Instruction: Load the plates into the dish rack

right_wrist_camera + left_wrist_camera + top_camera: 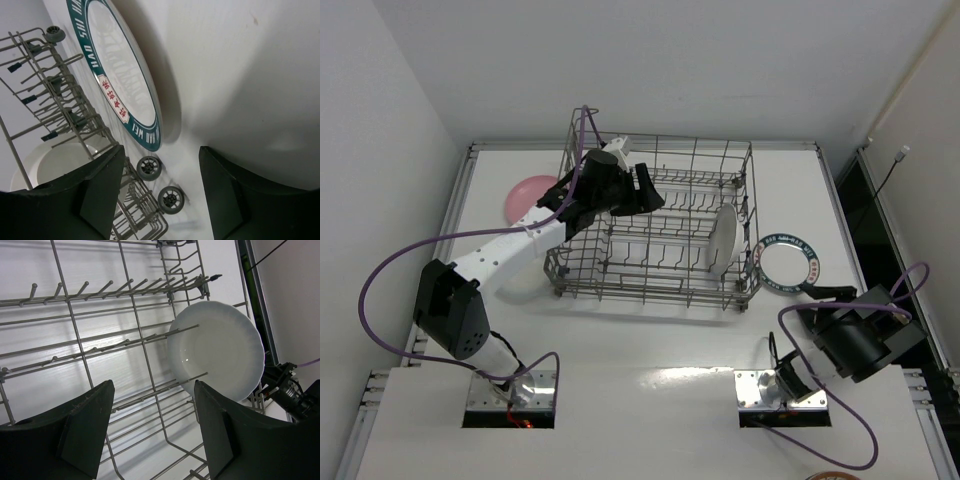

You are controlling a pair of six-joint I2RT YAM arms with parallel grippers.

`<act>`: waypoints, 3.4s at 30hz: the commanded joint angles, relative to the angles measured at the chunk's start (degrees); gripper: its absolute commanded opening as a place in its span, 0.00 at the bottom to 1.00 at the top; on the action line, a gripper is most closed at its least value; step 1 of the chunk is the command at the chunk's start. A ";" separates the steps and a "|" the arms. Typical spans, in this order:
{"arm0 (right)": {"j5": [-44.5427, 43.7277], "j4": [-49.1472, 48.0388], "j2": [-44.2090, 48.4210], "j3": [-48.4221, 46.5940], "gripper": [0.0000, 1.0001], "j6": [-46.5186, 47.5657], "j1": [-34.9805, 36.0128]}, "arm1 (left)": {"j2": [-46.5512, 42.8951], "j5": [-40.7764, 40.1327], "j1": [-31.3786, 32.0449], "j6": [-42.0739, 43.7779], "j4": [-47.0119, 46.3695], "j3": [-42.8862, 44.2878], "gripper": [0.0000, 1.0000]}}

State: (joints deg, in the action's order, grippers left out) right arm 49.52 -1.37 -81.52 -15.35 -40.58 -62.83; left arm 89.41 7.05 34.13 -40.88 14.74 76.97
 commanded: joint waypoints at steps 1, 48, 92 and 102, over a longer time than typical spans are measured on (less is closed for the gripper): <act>-2.06 -6.28 -2.24 -3.44 0.59 -2.57 1.30 | -1.52 -0.80 -0.03 0.98 -0.33 2.31 0.62; -24.01 20.86 47.59 -25.76 0.00 -0.30 14.57 | -0.99 0.16 -0.56 0.98 0.81 3.36 0.62; -75.86 53.83 14.99 -71.38 0.00 7.19 85.14 | 0.07 -3.61 -0.56 2.04 0.81 2.84 0.62; -95.91 63.68 4.98 -74.82 0.00 -2.13 94.64 | 0.07 -2.48 -0.56 2.04 0.81 2.84 0.62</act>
State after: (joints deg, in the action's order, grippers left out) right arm -36.40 60.49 -73.38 -87.88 -38.30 29.61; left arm 89.80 4.25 34.02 -39.51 16.71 77.95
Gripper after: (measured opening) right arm 0.021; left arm 0.622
